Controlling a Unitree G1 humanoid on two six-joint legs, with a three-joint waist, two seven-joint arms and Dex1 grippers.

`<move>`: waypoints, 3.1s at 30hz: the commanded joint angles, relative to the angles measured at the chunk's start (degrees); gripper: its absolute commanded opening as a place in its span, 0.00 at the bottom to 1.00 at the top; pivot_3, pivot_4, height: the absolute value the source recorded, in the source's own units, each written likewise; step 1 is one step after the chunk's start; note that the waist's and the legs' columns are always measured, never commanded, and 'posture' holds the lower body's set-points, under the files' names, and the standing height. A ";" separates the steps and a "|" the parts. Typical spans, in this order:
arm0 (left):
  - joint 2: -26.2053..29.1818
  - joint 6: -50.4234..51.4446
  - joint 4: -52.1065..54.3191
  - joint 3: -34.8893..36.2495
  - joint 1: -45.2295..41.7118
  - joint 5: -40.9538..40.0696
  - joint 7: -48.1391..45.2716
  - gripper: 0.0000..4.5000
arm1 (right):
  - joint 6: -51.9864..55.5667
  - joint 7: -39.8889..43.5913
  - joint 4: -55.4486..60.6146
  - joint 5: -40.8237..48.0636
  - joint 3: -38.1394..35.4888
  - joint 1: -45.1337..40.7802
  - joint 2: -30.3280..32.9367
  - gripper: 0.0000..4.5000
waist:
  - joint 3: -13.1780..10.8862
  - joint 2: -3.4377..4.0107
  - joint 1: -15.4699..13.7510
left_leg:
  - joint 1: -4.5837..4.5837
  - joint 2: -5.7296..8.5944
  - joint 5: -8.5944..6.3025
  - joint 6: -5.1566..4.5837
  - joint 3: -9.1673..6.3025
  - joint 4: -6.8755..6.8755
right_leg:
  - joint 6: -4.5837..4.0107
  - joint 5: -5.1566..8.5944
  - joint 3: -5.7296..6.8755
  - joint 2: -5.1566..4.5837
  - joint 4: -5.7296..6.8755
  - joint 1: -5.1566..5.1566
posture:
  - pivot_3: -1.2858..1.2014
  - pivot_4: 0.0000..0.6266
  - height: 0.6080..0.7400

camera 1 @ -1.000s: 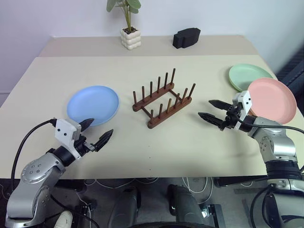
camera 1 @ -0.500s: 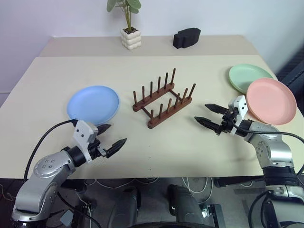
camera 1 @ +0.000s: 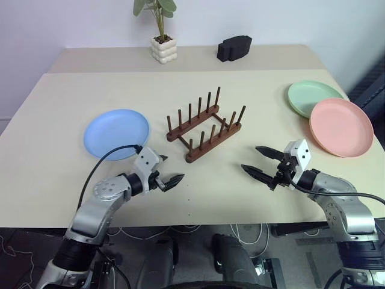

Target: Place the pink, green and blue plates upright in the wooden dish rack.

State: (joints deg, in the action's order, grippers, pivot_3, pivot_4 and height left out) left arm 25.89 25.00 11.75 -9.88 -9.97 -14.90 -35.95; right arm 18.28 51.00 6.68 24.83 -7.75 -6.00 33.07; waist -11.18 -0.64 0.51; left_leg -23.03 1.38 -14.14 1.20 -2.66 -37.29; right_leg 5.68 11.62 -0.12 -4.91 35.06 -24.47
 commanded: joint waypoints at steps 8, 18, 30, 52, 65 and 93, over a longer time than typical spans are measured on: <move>-6.80 -5.58 -10.21 -3.42 -6.89 7.22 3.28 1.00 | -0.66 -1.00 1.53 0.36 1.31 -2.67 -1.11 0.95 | 0.02 -0.03 -0.09 | 0.00 0.04 0.00 0.00 -0.03 -0.03 | 0.01 -0.01 0.00 0.00 0.00 0.03 | 0.52 0.24 0.97; -8.73 -10.48 -14.82 -4.68 -9.71 6.65 -3.47 0.16 | 1.66 -4.16 8.27 1.57 -1.38 3.23 0.55 1.00 | 0.04 -0.02 -0.26 | 0.01 0.04 0.00 0.00 -0.06 -0.04 | 0.02 0.00 0.00 -0.01 0.01 0.04 | 0.52 0.24 0.97; -5.08 -18.80 -27.09 -6.96 -20.92 5.35 -26.19 0.16 | 4.37 -4.54 15.44 1.72 -5.67 15.96 5.14 1.00 | 0.04 -0.03 -1.25 | -0.08 0.06 0.00 0.00 -0.06 -0.11 | -0.02 0.02 0.03 -0.01 -0.04 0.04 | 0.52 0.24 0.97; -2.92 -19.13 -29.51 -2.44 -20.92 5.86 -28.37 0.82 | 2.75 -3.93 12.82 -0.94 -4.93 16.05 5.75 0.88 | 0.04 -0.04 -1.13 | -0.09 0.01 0.00 -0.01 -0.11 -0.12 | 0.01 0.01 0.05 0.00 -0.01 0.03 | 0.52 0.24 0.97; -3.04 -9.31 -12.29 -8.14 -12.51 7.32 -23.39 0.00 | 0.03 -5.44 4.62 -9.36 -0.42 11.47 7.23 0.01 | 0.06 -0.07 -1.21 | -0.10 0.00 0.00 -0.01 -0.08 -0.18 | -0.01 0.02 0.04 -0.04 -0.03 0.05 | 0.52 0.24 0.97; -8.80 -16.87 -26.83 -5.91 -17.52 12.83 -6.01 0.00 | -10.14 -14.11 -9.44 -20.02 5.26 -2.46 2.08 0.01 | 0.14 -0.14 -0.98 | 0.65 0.02 -0.01 0.00 -0.09 -0.08 | -0.01 0.02 0.06 0.00 -0.08 0.78 | 0.52 0.24 0.97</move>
State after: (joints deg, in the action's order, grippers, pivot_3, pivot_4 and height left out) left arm 16.75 8.04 -14.56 -16.66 -27.39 -2.95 -42.53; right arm 8.63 37.37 -2.49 5.27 -2.43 -7.86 35.20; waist -11.03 -0.77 -0.47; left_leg -22.38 1.39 -14.15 1.19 -2.75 -37.37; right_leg 5.67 11.64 -0.06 -4.91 34.98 -23.69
